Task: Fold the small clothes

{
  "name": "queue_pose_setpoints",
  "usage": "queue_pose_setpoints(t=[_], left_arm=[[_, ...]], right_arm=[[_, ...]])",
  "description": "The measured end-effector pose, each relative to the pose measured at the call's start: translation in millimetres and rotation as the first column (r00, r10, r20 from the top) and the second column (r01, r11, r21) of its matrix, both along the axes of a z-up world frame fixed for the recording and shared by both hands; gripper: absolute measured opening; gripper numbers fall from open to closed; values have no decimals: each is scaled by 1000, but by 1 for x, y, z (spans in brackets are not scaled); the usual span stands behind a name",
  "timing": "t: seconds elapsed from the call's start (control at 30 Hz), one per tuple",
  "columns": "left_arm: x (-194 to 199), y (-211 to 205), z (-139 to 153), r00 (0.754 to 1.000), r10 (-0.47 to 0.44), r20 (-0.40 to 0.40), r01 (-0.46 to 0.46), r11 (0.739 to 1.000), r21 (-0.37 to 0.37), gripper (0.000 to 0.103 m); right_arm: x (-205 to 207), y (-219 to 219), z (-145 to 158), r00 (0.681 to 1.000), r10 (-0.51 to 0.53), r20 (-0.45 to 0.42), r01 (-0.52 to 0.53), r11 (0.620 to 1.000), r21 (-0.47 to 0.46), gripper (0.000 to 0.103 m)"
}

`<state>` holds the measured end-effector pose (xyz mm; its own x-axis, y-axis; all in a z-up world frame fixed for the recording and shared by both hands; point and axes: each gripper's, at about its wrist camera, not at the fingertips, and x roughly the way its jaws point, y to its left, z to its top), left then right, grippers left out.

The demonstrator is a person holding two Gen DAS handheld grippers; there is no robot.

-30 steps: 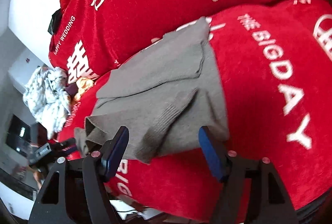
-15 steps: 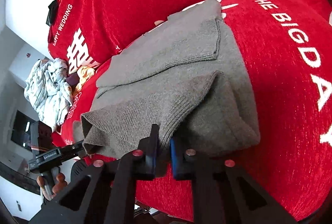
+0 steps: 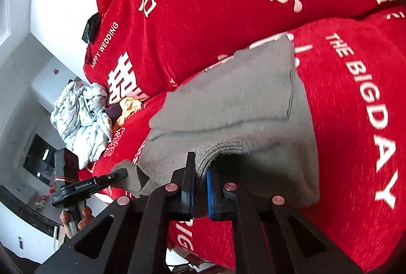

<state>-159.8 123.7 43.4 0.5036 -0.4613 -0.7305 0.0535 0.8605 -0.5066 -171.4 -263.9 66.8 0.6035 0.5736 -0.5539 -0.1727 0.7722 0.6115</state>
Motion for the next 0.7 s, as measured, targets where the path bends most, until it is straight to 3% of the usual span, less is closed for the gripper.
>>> queue_pose_setpoints(t=[0.3,0.7], left_arm=[[12,10,11,999,20,33,-19,1000,-19,7],[54,3,53,989,68,132,-77,995,64,7]], right_arm=[[13,2,11,1000,-23,11,23,1000,-15,8],[60,1,45,996,-69,53,72,995,-65,7]])
